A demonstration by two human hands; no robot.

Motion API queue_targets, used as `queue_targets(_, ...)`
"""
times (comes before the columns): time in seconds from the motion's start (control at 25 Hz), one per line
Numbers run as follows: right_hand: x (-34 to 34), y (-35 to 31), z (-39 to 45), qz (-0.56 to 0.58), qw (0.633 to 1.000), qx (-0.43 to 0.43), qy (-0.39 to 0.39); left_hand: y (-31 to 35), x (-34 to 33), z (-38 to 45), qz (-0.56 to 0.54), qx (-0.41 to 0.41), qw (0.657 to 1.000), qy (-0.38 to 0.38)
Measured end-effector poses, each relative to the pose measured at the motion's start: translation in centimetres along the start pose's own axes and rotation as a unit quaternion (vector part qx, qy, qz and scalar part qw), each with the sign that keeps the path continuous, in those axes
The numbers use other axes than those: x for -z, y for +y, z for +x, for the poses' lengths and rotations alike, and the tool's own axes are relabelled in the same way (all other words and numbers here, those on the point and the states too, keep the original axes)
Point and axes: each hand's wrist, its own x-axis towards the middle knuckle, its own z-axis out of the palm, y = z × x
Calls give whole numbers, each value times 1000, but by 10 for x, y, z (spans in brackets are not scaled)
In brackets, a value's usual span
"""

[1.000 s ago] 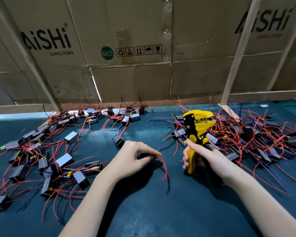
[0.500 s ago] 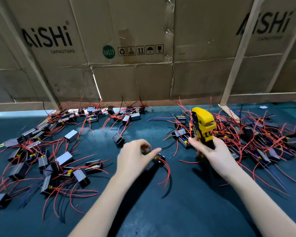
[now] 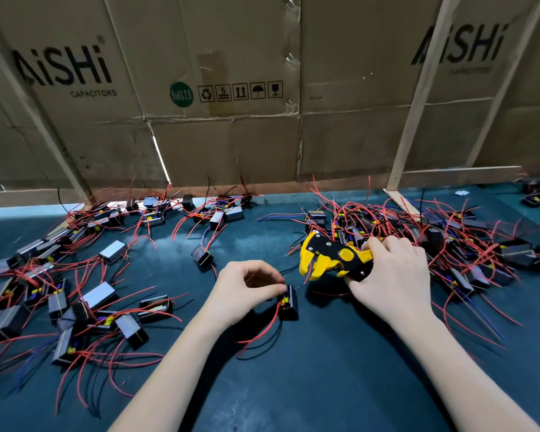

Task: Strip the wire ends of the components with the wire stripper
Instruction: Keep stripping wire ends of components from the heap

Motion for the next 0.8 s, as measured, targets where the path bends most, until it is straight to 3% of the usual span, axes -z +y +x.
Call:
queue_targets(0.32,2,-21,-1,-52,998,-4,30,1,-5,-2,9,-3,1000,-24)
queue_targets(0.48,2,-27,-3,-56,998,14,17,5,-16,-4,63,-18,998,18)
queue_targets(0.8,1,-25,-4,-79,997,16,3,7,-23,-7,28,0,998,50)
